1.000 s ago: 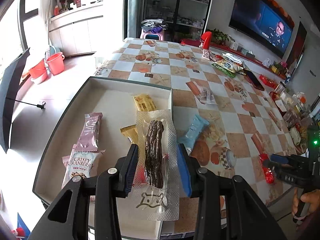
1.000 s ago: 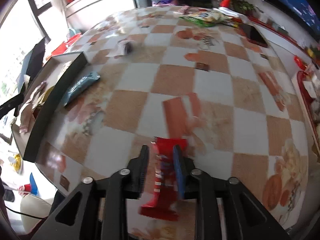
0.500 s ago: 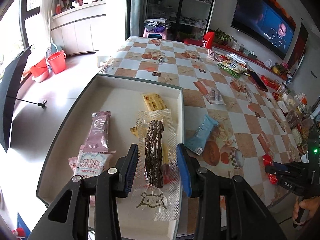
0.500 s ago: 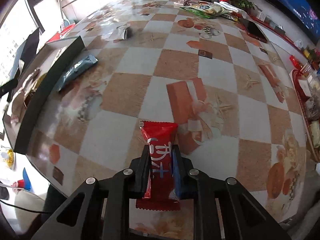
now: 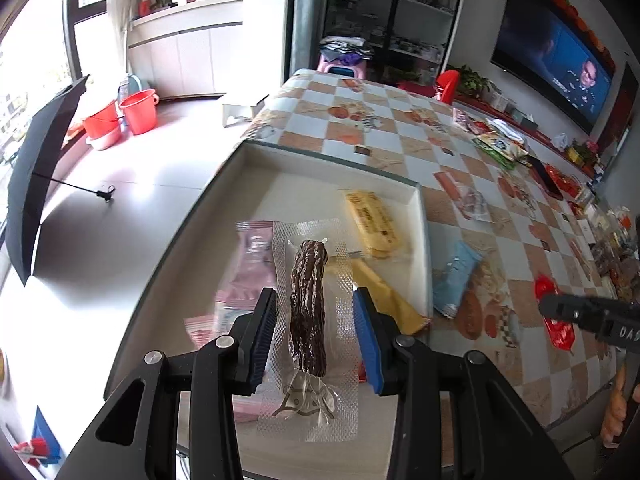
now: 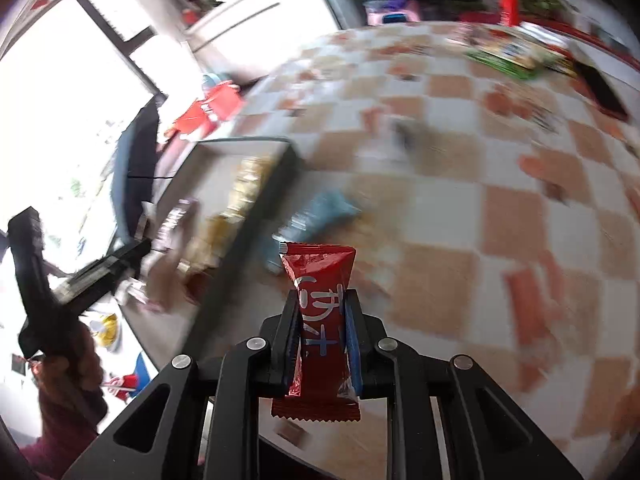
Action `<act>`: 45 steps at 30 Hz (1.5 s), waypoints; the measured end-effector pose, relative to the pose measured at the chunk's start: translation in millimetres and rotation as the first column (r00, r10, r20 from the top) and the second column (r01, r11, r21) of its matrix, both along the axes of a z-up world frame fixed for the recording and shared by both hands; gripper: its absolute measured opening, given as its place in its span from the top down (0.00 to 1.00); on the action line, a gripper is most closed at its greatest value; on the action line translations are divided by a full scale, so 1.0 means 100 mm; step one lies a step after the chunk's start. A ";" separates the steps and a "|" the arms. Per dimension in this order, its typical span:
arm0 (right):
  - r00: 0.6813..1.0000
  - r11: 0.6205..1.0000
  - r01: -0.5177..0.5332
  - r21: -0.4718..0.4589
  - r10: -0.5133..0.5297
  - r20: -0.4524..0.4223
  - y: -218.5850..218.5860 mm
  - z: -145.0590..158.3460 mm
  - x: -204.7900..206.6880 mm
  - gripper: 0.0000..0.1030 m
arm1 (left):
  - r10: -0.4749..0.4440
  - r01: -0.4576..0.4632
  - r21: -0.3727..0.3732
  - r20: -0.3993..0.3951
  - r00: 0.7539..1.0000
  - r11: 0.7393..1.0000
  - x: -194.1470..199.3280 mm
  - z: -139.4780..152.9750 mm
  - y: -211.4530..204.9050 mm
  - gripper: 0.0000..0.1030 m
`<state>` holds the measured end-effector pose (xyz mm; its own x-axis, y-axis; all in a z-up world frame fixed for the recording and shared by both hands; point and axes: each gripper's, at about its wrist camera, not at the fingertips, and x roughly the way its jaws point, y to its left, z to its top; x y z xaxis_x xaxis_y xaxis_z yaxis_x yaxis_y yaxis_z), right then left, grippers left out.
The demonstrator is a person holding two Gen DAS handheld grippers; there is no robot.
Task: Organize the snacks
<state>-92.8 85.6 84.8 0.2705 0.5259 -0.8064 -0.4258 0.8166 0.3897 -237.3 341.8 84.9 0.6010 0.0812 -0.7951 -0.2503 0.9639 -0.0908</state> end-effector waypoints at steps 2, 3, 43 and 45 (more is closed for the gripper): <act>0.999 0.998 -0.046 0.031 0.046 -0.001 0.26 0.02 0.04 0.79 | 0.018 -0.018 0.005 -0.009 1.000 1.000 0.00 -0.02 0.08 0.59; 0.998 0.997 -0.062 0.044 0.062 -0.001 0.37 0.03 0.04 0.79 | 0.023 -0.023 0.008 -0.011 1.000 1.000 0.01 -0.02 0.10 0.59; 0.958 0.923 0.287 -0.256 -0.275 0.082 -0.63 -0.84 0.41 0.44 | -0.236 0.234 0.091 0.017 0.971 0.968 -0.42 -0.26 -0.88 0.22; 0.962 0.924 0.273 -0.268 -0.257 0.092 -0.64 -0.84 0.41 0.69 | -0.255 0.251 0.117 0.019 0.967 0.961 -0.40 -0.24 -0.93 0.22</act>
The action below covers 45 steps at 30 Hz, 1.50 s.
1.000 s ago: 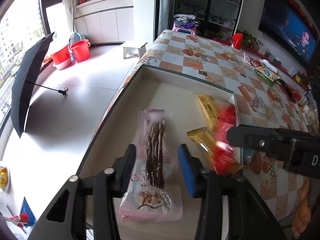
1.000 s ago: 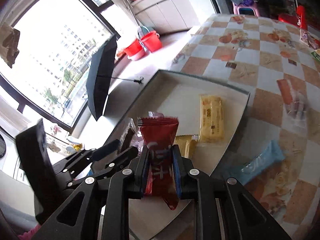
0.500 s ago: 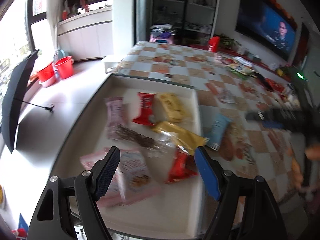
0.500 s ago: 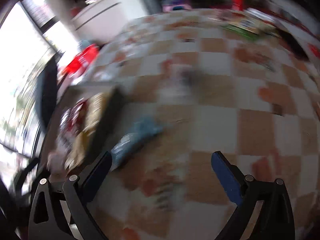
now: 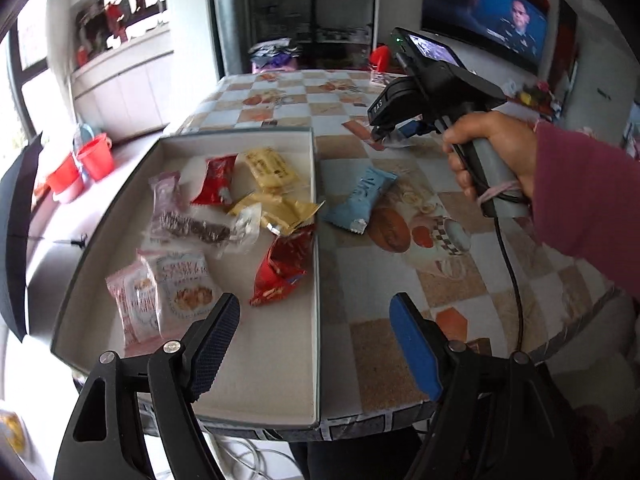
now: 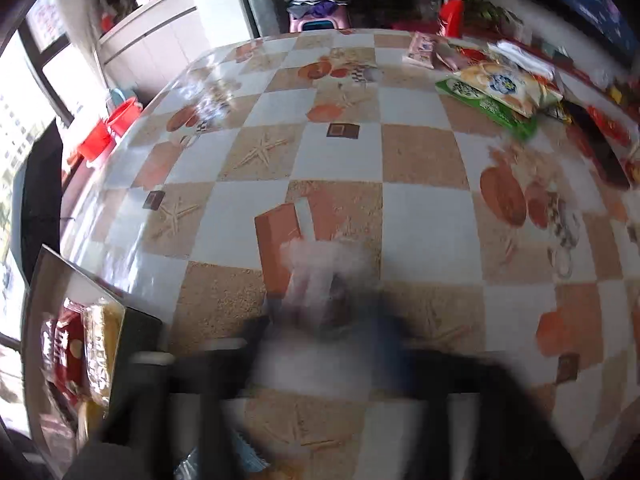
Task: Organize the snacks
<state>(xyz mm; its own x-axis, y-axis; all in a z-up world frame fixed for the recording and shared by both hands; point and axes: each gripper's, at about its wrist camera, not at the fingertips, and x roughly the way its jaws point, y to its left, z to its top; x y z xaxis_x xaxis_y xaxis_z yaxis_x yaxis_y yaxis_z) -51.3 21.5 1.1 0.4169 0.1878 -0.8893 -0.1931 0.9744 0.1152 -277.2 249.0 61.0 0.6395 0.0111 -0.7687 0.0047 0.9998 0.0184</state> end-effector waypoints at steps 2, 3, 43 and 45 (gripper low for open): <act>1.000 0.999 -0.019 0.034 0.019 -0.009 -0.10 -0.02 -0.04 0.70 | -0.021 0.021 0.010 0.006 1.000 1.000 0.03 0.03 -0.05 0.22; 1.000 0.999 -0.023 0.041 0.024 -0.014 -0.16 -0.02 -0.08 0.70 | -0.035 0.035 0.012 0.010 0.999 0.999 0.06 0.05 -0.08 0.22; 0.985 0.976 0.112 0.185 -0.133 0.107 -2.26 0.04 -2.16 0.01 | -0.117 0.113 -0.033 -0.190 0.975 0.993 1.28 -0.46 -1.22 0.17; 0.984 0.978 0.109 0.177 -0.131 0.118 -2.28 0.03 -2.20 0.01 | -0.087 0.079 -0.045 -0.193 0.977 0.996 1.32 -0.46 -1.17 0.17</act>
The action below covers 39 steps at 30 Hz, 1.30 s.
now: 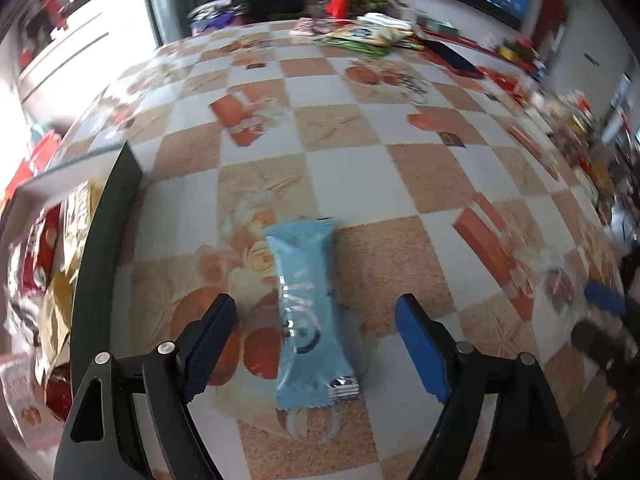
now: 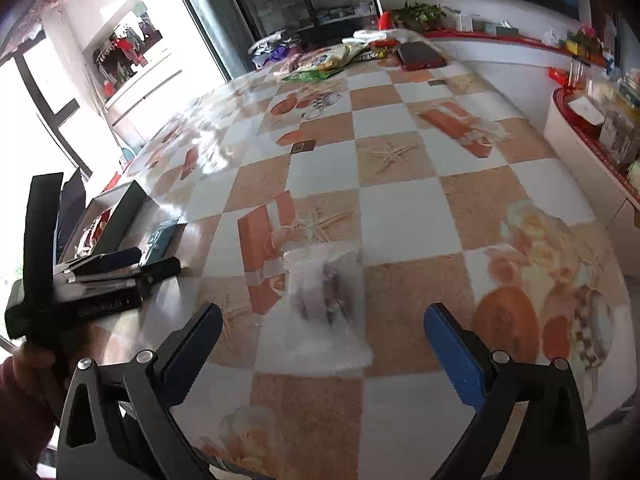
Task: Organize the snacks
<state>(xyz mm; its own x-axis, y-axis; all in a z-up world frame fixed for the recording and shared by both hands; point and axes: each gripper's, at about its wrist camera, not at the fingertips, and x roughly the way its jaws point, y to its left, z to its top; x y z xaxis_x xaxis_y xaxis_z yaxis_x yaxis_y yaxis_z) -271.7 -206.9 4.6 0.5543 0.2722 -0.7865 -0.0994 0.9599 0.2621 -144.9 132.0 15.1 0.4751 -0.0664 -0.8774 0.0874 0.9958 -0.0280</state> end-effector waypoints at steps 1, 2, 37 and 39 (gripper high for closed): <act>1.000 1.000 0.003 -0.009 -0.003 -0.006 -0.01 -0.02 0.00 0.01 | 0.014 -0.014 0.012 0.003 1.000 1.000 0.01 -0.01 -0.01 0.15; 1.000 1.000 0.006 -0.022 -0.006 0.002 -0.01 -0.02 -0.01 0.01 | 0.021 -0.021 0.026 0.011 1.000 0.999 0.01 -0.02 -0.02 0.12; 0.980 0.961 0.080 -0.265 -0.028 0.195 0.35 -0.25 -0.10 0.00 | 0.092 -0.094 0.011 0.118 0.989 0.996 -0.15 -0.09 0.04 0.00; 0.980 0.961 0.081 -0.265 -0.028 0.196 0.35 -0.25 -0.11 0.00 | 0.103 -0.105 0.011 0.107 0.989 0.994 -0.14 -0.09 0.04 0.00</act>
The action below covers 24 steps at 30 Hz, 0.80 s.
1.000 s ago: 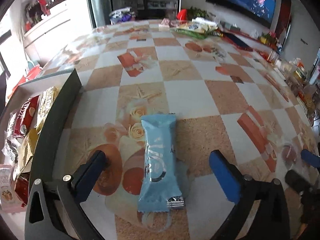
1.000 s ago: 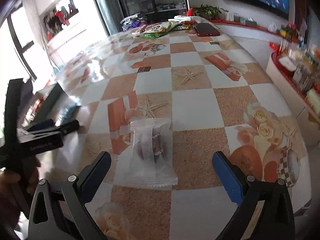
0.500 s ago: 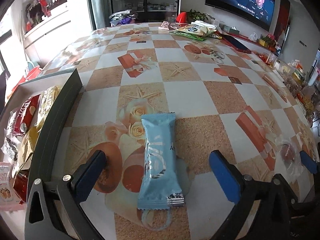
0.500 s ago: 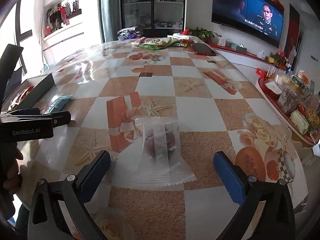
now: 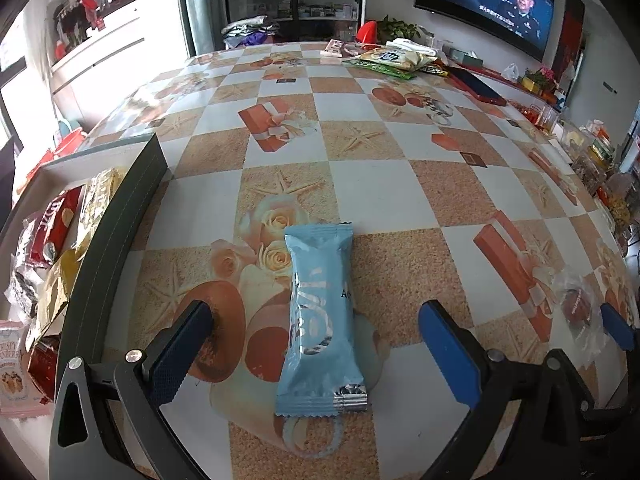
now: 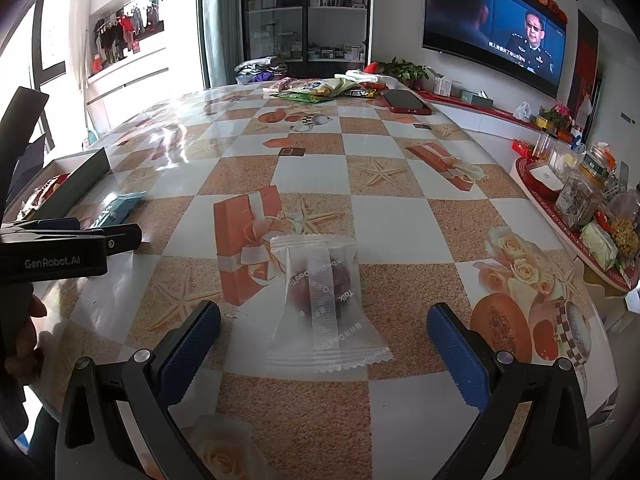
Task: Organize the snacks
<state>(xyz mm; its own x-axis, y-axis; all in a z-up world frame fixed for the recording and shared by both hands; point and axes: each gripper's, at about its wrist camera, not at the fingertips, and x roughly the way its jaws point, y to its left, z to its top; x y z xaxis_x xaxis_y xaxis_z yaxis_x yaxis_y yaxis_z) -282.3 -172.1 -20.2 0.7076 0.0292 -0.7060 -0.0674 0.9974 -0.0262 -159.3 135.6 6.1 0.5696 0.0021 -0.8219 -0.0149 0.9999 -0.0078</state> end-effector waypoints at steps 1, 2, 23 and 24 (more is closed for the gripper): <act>1.000 1.000 0.000 0.000 0.000 0.000 0.00 0.00 0.00 0.00 | 0.010 -0.010 0.002 -0.012 1.000 1.000 0.01 0.00 0.00 0.00; 1.000 1.000 0.000 0.000 0.000 0.000 0.00 0.00 0.00 0.00 | 0.028 -0.028 0.001 -0.036 0.999 1.000 0.02 0.01 -0.01 0.00; 1.000 1.000 -0.001 0.000 0.001 -0.014 0.00 -0.02 0.00 0.00 | 0.111 -0.115 0.001 -0.259 0.959 0.993 0.27 0.00 0.03 0.00; 1.000 1.000 -0.002 0.000 0.002 -0.015 0.00 -0.02 -0.01 0.00 | 0.101 -0.104 0.001 -0.253 0.962 0.995 0.27 0.00 0.03 0.00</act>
<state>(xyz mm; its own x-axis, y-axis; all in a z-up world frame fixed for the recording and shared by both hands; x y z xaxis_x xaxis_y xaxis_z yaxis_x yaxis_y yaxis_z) -283.0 -172.2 -22.6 0.6970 0.0304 -0.7165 -0.0693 0.9973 -0.0250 -132.1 138.4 6.5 0.3405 0.0385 -0.9394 -0.1205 0.9927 -0.0030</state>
